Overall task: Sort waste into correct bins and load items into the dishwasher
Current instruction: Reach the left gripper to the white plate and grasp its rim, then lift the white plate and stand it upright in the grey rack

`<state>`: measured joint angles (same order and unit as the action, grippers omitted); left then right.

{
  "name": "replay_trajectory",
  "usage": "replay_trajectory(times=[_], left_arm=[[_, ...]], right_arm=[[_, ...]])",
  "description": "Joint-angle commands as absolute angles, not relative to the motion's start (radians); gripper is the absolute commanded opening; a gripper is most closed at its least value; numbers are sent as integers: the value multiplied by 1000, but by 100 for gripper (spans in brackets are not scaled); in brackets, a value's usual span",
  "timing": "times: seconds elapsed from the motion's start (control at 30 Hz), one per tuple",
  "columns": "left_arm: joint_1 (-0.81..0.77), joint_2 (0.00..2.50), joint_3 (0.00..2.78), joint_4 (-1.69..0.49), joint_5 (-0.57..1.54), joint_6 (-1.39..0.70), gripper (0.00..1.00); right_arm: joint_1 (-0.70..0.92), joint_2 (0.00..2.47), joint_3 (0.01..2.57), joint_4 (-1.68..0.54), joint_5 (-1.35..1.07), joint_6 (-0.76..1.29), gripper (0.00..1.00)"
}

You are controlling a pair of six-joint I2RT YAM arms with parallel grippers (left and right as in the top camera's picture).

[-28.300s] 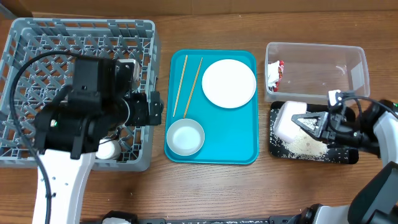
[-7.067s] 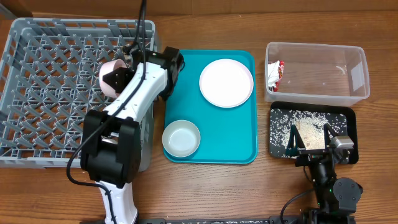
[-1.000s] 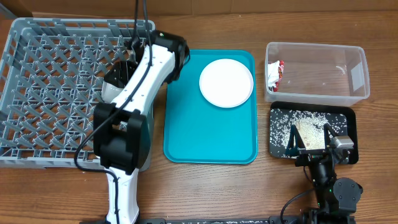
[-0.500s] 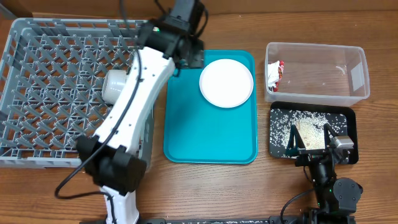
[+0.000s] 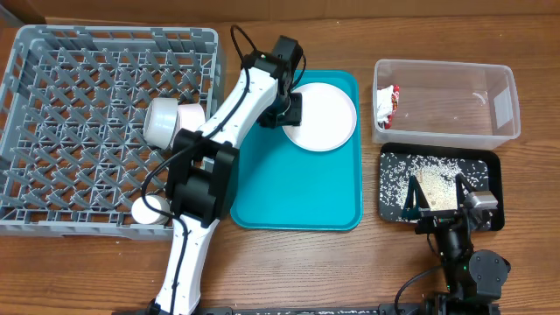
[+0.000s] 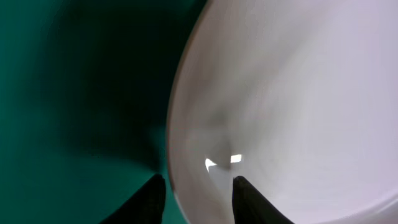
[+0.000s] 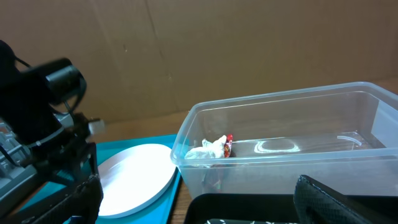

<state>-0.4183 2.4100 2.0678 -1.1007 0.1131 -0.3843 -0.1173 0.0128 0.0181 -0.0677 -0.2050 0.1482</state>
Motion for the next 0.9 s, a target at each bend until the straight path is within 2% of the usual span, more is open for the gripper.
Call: replay_trajectory(times=[0.0,0.03,0.07,0.23,0.4,0.53,0.67,0.73,0.87], left_arm=[[-411,2441,2064,-1103,147,-382,12],[-410,2440,2064,-1103,147,-382,6],[-410,2434,2067,-1105,147,-382,4],[-405,2377,2090,-1142,110,-389,4],[-406,2254,2123,-1223,-68,-389,4],[-406,2116,2179,-1312,-255,-390,4],[-419,1931,2217,-1433,-594,-436,4],[-419,1867,2217,-1517,-780,-499,4],[-401,1807,2217,-1691,-1010,-660,4]], right_arm=[[-121,3,8,-61,-200,141,100],[-121,3,8,-61,-200,141,100],[-121,3,8,-61,-200,141,100],[-121,3,8,-61,-200,141,100],[-121,3,8,-61,-200,141,100],[-121,3,8,-61,-200,141,100],[-121,3,8,-61,-200,141,100],[-121,3,8,-61,-200,141,100],[-121,3,8,-61,-200,141,100]])
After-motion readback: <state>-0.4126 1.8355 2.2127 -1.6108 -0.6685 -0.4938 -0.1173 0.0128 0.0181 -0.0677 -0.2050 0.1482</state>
